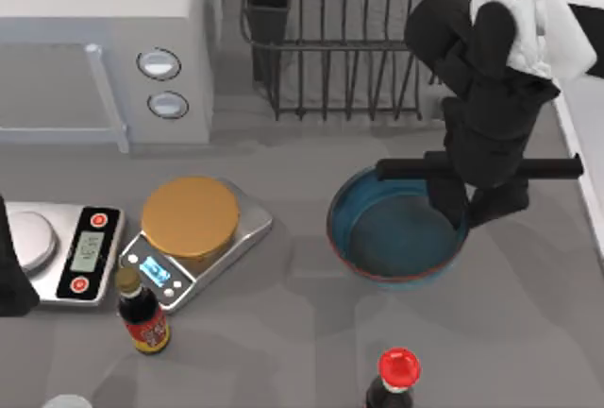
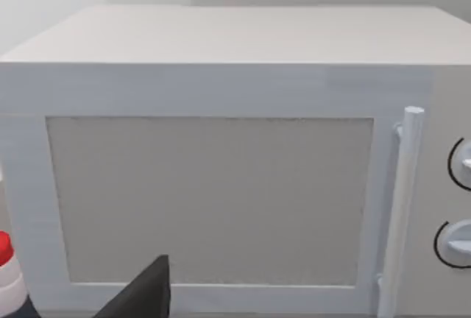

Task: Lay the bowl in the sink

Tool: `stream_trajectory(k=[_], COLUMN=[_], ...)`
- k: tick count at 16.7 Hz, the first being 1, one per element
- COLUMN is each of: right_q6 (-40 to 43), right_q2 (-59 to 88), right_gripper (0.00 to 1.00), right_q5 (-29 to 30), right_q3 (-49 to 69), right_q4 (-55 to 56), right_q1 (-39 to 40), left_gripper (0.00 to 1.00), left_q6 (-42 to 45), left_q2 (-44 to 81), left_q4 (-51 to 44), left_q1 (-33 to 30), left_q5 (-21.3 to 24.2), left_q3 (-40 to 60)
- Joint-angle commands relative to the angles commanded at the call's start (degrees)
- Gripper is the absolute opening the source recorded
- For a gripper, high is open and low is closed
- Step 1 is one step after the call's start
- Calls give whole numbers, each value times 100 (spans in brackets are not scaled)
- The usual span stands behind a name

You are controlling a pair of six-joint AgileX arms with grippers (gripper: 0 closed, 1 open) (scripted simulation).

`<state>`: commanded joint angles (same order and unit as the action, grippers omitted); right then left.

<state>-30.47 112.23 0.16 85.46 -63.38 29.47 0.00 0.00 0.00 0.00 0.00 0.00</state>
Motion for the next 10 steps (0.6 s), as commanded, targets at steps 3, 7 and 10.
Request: stream_trajectory(k=[3, 7, 10], right_q6=[12, 38, 40], right_q2=[-167, -386, -404], right_gripper=[0, 0, 0], right_q5=[-2, -7, -7], right_q3=[809, 1500, 1534], right_q4=[-1130, -1877, -1912], right_q1=[-11, -31, -33], left_gripper=[100, 100, 100], left_q6=[0, 0, 0], left_q2=[0, 0, 0], left_q4=[0, 0, 0], left_q1=[0, 0, 0], left_q5=[0, 0, 0], left_q3=[0, 0, 0])
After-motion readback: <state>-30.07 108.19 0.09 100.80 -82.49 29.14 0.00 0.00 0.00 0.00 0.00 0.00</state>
